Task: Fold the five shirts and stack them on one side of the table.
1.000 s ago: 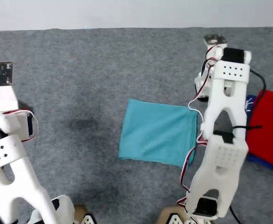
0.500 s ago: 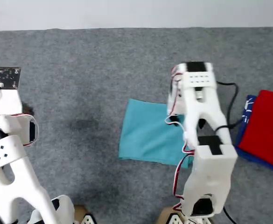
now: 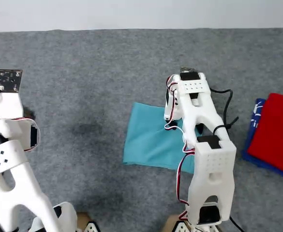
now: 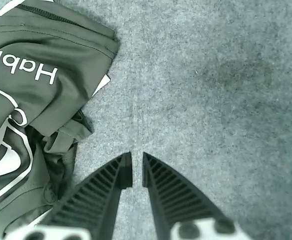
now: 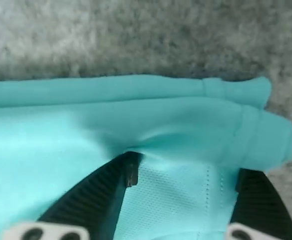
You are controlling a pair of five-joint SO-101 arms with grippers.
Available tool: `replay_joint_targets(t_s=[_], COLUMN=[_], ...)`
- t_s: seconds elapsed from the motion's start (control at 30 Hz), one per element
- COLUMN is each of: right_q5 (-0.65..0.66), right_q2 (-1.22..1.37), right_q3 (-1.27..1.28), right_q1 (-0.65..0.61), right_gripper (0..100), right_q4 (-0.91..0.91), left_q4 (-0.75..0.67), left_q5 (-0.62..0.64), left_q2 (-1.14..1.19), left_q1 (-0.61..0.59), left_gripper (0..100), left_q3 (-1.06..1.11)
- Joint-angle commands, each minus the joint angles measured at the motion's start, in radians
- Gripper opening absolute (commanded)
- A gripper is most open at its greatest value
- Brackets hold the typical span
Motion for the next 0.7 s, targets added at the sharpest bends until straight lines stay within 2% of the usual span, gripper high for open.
replay_joint_targets(t_s=[0.0,0.1,0.23,0.33,0.53,0.67], right_q5=[-0.049,-0.049,-0.031,0.078,0.106,0.253], right_q2=[0.047,0.061,0.062,0.054,-0.03,-0.142], right_q3=[0.012,0.012,0.012,0.012,0.012,-0.026], right_q1=[0.01,0.008,0.012,0.012,0.064,0.087], right_gripper=[32.4,29.7,12.1,1.0,1.0,1.0], right_q4=[0.002,0.019,0.038,0.036,0.054,0.021], left_q4=[0.002,0.002,0.002,0.002,0.002,0.002], left_q5=[-0.009,-0.009,-0.009,-0.009,-0.009,-0.009], left_q2=[-0.02,-0.02,-0.02,-0.02,-0.02,-0.02], left_q1=[-0.002,-0.002,-0.002,-0.002,-0.002,-0.002], left_gripper=[5,5,5,5,5,5], left_q3=[-0.03,-0.03,-0.03,-0.03,-0.03,-0.03])
